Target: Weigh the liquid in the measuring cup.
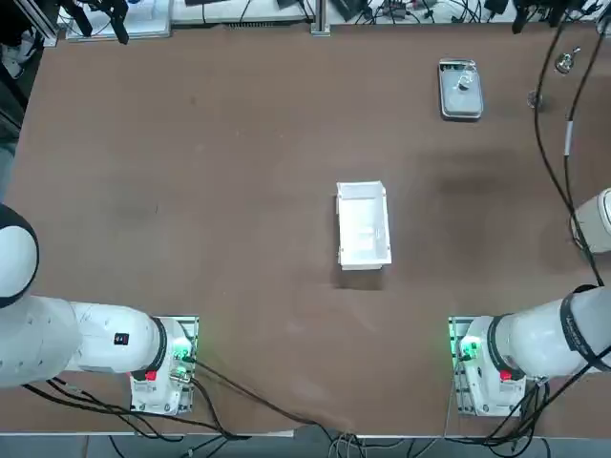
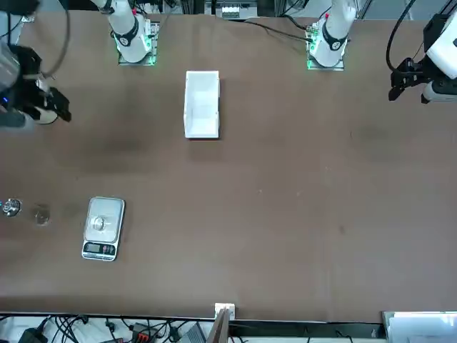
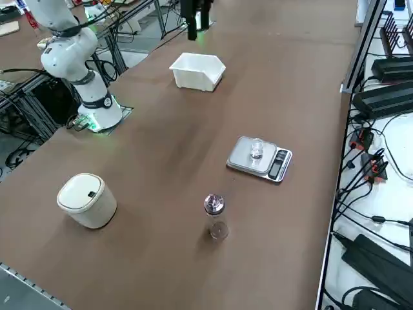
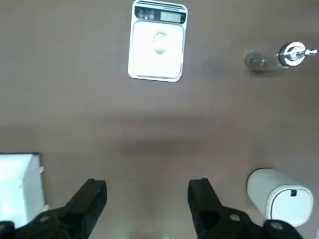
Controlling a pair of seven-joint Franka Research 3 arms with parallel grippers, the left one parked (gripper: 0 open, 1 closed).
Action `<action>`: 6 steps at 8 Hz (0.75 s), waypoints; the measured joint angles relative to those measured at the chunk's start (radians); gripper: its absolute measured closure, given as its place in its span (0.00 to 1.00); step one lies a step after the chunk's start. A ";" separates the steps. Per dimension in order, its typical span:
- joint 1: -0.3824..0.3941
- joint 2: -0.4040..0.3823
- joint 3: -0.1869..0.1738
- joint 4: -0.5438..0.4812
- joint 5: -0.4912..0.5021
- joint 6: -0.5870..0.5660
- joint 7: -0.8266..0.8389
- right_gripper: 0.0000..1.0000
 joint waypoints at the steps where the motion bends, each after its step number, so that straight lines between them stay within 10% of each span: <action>1: -0.013 -0.027 -0.020 -0.002 0.027 -0.019 -0.032 0.00; 6: -0.023 -0.087 -0.028 -0.031 0.086 -0.031 -0.047 0.00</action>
